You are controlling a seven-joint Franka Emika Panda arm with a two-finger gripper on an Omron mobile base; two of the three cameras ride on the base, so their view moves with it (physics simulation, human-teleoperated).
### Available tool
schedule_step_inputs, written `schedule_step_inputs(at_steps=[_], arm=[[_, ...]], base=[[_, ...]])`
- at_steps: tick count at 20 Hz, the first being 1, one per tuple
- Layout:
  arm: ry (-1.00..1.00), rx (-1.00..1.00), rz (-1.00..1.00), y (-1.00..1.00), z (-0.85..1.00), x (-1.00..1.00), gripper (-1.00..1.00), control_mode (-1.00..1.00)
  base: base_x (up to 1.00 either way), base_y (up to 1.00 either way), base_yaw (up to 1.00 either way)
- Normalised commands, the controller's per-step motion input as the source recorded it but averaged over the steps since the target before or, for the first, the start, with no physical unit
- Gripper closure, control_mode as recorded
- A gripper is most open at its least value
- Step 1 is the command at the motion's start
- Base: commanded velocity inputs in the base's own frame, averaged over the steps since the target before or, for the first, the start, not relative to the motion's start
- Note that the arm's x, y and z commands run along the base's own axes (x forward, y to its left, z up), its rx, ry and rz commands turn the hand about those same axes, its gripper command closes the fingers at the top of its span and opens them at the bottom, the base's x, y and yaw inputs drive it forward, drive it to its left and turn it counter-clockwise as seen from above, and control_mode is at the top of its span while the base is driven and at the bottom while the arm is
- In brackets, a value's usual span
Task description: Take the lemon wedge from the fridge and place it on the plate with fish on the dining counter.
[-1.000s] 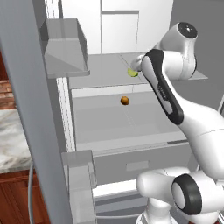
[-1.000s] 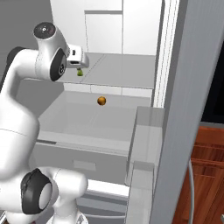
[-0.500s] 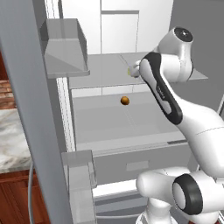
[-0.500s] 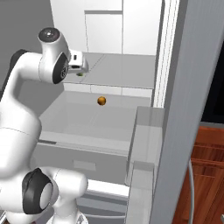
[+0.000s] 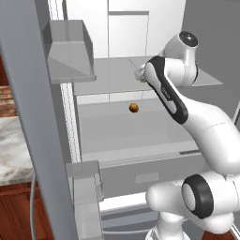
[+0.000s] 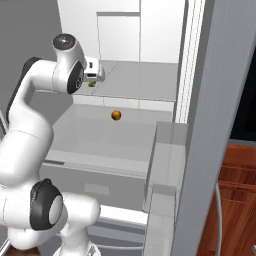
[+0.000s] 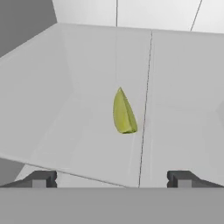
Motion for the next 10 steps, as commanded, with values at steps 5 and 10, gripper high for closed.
schedule_step_inputs(at_steps=[5, 10], arm=[[0.03, 0.00, 0.00, 0.00, -0.06, 0.35, -1.00, -1.00], [0.02, 0.00, 0.00, 0.00, -0.18, 0.44, -1.00, -1.00]], base=[[0.00, 0.00, 0.00], [0.00, 0.00, 0.00]])
